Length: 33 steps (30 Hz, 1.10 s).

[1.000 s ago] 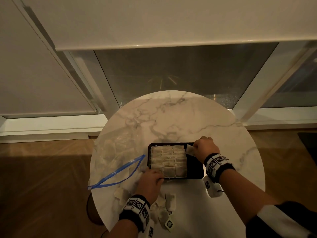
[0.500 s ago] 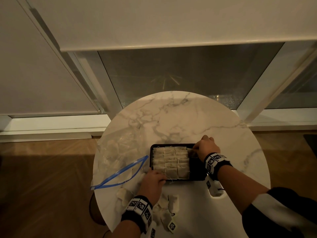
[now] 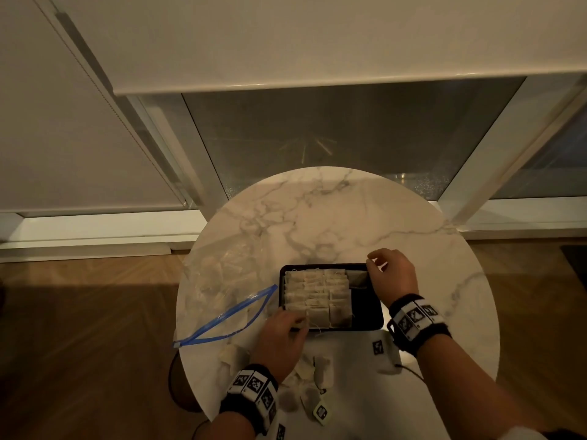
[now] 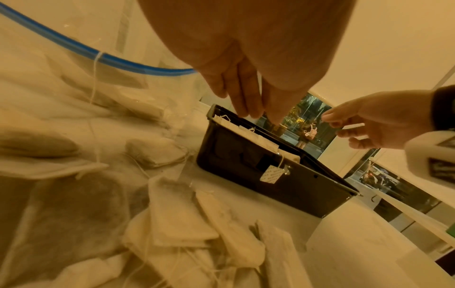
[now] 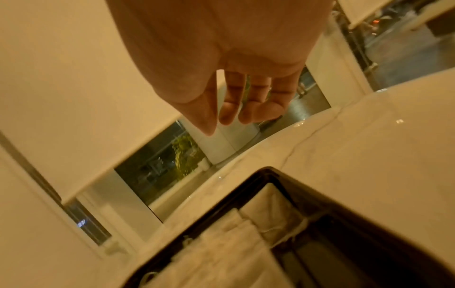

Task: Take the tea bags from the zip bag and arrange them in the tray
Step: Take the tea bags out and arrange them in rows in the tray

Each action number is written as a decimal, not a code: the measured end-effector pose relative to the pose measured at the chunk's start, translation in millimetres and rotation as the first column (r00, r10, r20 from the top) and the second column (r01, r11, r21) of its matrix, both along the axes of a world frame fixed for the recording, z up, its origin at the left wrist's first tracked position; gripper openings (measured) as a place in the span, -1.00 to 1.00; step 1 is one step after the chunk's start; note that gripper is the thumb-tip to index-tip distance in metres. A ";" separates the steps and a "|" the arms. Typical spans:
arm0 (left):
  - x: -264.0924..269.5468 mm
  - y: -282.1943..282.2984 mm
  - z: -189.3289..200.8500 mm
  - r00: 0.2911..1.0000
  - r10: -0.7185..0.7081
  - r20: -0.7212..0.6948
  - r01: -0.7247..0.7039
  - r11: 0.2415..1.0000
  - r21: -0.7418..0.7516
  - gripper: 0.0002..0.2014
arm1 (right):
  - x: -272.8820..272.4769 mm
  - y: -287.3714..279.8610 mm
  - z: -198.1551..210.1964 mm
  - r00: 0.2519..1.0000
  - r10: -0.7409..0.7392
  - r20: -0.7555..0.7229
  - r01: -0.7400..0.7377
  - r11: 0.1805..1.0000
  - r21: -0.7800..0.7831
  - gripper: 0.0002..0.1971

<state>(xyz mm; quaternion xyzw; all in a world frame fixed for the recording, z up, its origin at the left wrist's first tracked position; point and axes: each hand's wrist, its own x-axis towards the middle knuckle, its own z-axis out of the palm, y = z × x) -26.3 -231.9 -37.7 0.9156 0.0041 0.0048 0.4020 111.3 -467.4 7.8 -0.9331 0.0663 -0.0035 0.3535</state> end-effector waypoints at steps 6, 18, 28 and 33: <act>-16.4 42.3 24.1 0.978 -0.006 0.207 -0.026 0.988 0.152 -0.93 | -70.2 45.9 6.0 0.981 0.182 -0.068 -0.173 0.978 0.112 -0.90; -55.4 160.4 34.1 0.980 0.197 0.001 -0.175 0.870 0.461 -0.78 | -101.1 182.5 -4.7 0.710 0.549 -0.441 -0.535 0.828 0.169 -0.56; -33.6 195.3 49.8 0.990 0.027 -0.139 0.017 0.952 0.304 -0.54 | -107.7 217.1 0.0 0.812 0.325 -0.485 -0.280 0.946 0.165 -0.61; -19.4 203.4 48.4 0.997 -0.033 -0.073 0.054 0.950 0.308 -0.48 | -112.6 238.9 29.9 0.904 0.349 -0.247 -0.377 0.923 -0.074 -0.75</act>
